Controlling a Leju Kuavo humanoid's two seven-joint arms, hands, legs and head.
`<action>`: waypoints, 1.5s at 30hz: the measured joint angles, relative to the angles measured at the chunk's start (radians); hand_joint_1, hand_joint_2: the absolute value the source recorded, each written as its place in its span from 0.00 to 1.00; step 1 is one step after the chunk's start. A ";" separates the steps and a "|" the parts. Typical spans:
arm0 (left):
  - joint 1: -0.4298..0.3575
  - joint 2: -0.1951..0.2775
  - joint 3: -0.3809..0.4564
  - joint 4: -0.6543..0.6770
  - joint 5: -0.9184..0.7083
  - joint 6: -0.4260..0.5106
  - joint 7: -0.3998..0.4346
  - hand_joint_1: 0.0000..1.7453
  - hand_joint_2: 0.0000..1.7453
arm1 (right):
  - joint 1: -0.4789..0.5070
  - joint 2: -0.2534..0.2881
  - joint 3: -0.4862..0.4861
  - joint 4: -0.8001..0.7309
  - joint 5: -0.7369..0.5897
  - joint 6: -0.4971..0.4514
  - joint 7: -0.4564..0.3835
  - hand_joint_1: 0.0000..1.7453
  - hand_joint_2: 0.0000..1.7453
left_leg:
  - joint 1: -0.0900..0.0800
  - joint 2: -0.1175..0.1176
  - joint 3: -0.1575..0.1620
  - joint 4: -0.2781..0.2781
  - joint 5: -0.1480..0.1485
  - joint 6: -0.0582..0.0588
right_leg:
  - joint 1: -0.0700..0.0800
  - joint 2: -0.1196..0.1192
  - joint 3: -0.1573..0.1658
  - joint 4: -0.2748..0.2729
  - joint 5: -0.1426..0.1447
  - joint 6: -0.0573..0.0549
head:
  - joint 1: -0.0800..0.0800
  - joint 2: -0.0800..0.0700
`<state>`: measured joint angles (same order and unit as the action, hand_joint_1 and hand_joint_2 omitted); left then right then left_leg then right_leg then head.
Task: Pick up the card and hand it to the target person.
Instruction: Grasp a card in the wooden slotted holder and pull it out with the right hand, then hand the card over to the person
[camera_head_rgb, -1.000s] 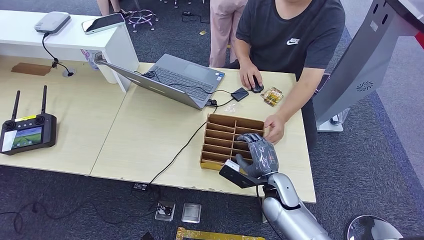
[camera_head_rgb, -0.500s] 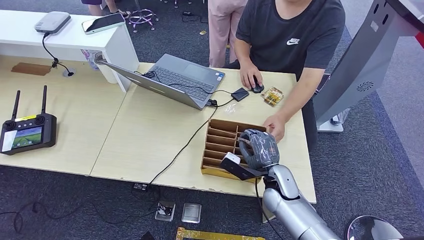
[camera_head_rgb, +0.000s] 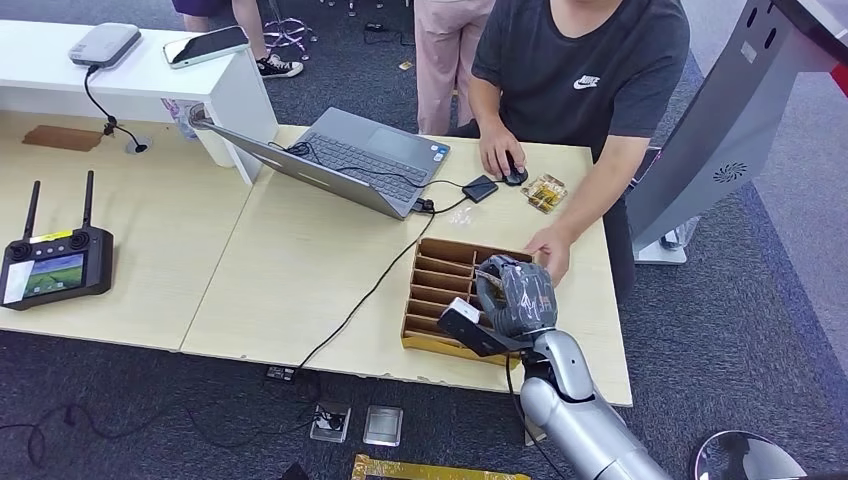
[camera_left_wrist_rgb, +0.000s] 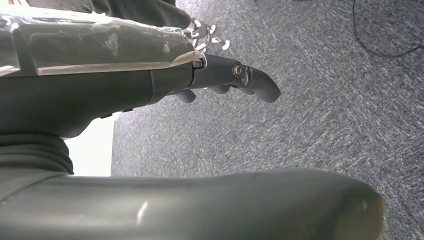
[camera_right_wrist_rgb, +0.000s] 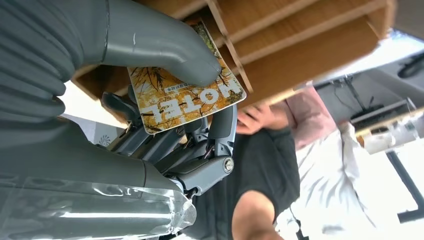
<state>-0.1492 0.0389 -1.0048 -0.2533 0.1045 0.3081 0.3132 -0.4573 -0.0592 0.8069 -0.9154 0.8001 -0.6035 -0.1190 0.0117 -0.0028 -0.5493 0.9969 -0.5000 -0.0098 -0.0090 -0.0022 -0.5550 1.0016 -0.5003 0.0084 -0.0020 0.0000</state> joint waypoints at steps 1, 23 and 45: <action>0.000 0.000 0.000 0.000 0.000 0.000 0.000 0.00 0.00 | 0.004 -0.002 -0.003 -0.022 0.003 0.001 0.007 1.00 1.00 | 0.000 0.000 0.000 0.000 0.000 0.000 | 0.000 0.000 0.000 0.000 0.000 0.000 | 0.000 0.000; -0.003 0.000 -0.009 0.001 -0.016 0.001 -0.003 0.00 0.00 | -0.089 -0.031 -0.099 -0.305 -0.162 -0.053 -0.065 1.00 1.00 | 0.000 0.000 0.000 0.000 0.000 0.000 | 0.000 0.001 0.000 0.000 0.000 0.000 | 0.000 0.000; -0.017 -0.004 -0.043 0.001 -0.036 0.008 -0.022 0.00 0.00 | -0.387 0.072 -0.118 0.382 -0.180 -0.046 -0.024 0.00 1.00 | 0.000 -0.001 -0.001 0.000 0.001 -0.001 | 0.000 -0.001 -0.001 0.000 0.001 0.000 | 0.000 0.000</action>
<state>-0.1664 0.0344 -1.0480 -0.2525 0.0687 0.3157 0.2916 -0.8446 0.0124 0.6888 -0.5336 0.6204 -0.6497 -0.1426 0.0116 -0.0037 -0.5506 0.9971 -0.4989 -0.0104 -0.0090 -0.0028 -0.5558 1.0020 -0.4994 0.0079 -0.0017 0.0000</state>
